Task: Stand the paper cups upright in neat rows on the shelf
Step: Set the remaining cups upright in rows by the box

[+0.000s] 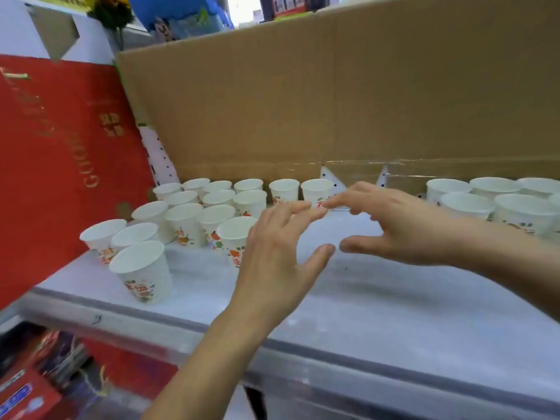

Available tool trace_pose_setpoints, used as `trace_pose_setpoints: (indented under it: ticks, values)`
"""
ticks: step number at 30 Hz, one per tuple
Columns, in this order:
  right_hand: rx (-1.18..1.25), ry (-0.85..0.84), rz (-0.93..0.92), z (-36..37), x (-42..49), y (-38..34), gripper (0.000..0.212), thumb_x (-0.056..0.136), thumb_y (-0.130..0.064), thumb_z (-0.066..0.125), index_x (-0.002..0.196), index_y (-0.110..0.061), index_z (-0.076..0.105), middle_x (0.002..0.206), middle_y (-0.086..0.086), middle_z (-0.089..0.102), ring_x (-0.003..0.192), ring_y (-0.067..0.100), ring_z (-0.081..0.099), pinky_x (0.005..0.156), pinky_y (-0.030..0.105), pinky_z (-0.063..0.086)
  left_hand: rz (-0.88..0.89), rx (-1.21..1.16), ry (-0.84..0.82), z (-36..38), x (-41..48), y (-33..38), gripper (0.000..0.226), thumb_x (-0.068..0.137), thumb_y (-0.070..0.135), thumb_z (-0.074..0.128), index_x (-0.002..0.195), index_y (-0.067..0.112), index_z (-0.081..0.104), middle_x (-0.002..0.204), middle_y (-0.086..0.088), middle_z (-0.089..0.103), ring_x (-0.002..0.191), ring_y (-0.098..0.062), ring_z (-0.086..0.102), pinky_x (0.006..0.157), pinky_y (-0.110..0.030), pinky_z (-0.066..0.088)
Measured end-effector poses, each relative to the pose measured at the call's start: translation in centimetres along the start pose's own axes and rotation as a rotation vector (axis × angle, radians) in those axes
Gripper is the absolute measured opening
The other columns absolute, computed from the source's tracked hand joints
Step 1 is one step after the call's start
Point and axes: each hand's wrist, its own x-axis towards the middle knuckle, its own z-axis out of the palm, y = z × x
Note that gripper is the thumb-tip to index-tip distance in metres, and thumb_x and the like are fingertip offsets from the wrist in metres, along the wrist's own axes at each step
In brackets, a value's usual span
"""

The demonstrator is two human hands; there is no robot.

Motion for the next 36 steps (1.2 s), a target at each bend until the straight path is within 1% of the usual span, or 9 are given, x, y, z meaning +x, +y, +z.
trace_pose_setpoints:
  ticks: [5,9,11,15,19,24,31,34,36]
  values:
    - [0.286,0.070,0.020,6.2,6.3,-7.0,0.095,0.071,-0.057,0.071,0.146,-0.034,0.018,0.148,-0.011,0.024,0.128,0.003,0.030,0.107,0.027,0.029,-0.228,0.237,0.277,-8.7,-5.2,-8.3,0.059,0.080,0.035,0.072,0.133,0.020,0.049,0.137,0.000,0.044,0.129,-0.019,0.035,0.108,-0.033,0.026]
    - [0.278,0.125,0.126,7.8,10.8,-10.0,0.089,0.072,-0.058,0.069,0.141,-0.024,0.026,0.147,-0.001,0.032,0.132,0.018,0.033,0.107,0.040,0.034,-0.636,0.007,0.227,-11.9,-7.3,-12.7,0.073,0.070,0.049,0.075,0.130,0.025,0.043,0.126,0.006,0.035,0.123,-0.019,0.040,0.105,-0.039,0.035]
    - [0.249,0.087,0.205,8.2,12.0,-10.7,0.087,0.072,-0.058,0.068,0.138,-0.020,0.027,0.143,0.003,0.039,0.127,0.022,0.041,0.102,0.043,0.040,-0.697,-0.072,0.190,-12.0,-7.4,-13.4,0.079,0.067,0.049,0.078,0.132,0.024,0.042,0.128,0.004,0.036,0.116,-0.014,0.045,0.101,-0.039,0.041]
    - [0.181,0.048,0.263,8.7,11.9,-10.7,0.074,0.078,-0.046,0.066,0.134,-0.015,0.028,0.125,0.008,0.055,0.109,0.025,0.054,0.090,0.043,0.049,-0.682,-0.174,0.179,-11.5,-6.7,-13.8,0.078,0.068,0.048,0.080,0.132,0.024,0.041,0.124,0.004,0.047,0.112,-0.014,0.048,0.091,-0.034,0.043]
    - [0.116,0.052,0.266,7.3,9.1,-9.4,0.075,0.075,-0.047,0.067,0.134,-0.020,0.030,0.124,0.006,0.055,0.111,0.023,0.052,0.090,0.044,0.048,-0.657,-0.155,0.183,-10.2,-6.1,-12.9,0.067,0.068,0.047,0.080,0.124,0.028,0.047,0.116,0.006,0.056,0.103,-0.014,0.054,0.086,-0.039,0.047]
    - [0.081,0.002,0.327,3.2,1.3,-4.7,0.082,0.070,-0.054,0.070,0.136,-0.034,0.025,0.126,0.000,0.048,0.104,0.014,0.044,0.084,0.029,0.042,-0.518,-0.200,0.008,-5.4,-4.0,-8.1,0.071,0.051,0.078,0.068,0.109,0.040,0.052,0.108,0.020,0.052,0.091,-0.001,0.052,0.066,-0.023,0.043]
    - [-0.017,0.038,0.616,-4.3,-10.0,4.4,0.087,0.061,-0.060,0.071,0.133,-0.039,0.026,0.127,-0.008,0.052,0.104,0.014,0.053,0.087,0.033,0.045,-0.300,-0.343,-0.224,4.9,1.7,2.6,0.048,0.067,0.056,0.076,0.108,0.045,0.053,0.109,0.022,0.051,0.092,0.005,0.049,0.083,-0.028,0.045]
    - [-0.067,0.080,0.657,-5.9,-12.2,7.6,0.083,0.065,-0.056,0.073,0.134,-0.033,0.032,0.129,-0.007,0.050,0.097,0.011,0.048,0.075,0.026,0.039,-0.248,-0.374,-0.275,8.3,3.5,6.7,0.053,0.068,0.056,0.076,0.115,0.041,0.056,0.109,0.018,0.054,0.097,-0.005,0.054,0.089,-0.034,0.048]
    - [-0.077,0.070,0.657,-6.2,-13.0,9.2,0.082,0.066,-0.056,0.074,0.134,-0.031,0.033,0.131,-0.005,0.049,0.098,0.011,0.048,0.075,0.025,0.038,-0.224,-0.341,-0.300,10.0,4.6,8.7,0.059,0.068,0.058,0.074,0.121,0.042,0.054,0.109,0.015,0.054,0.099,-0.011,0.055,0.090,-0.036,0.048]
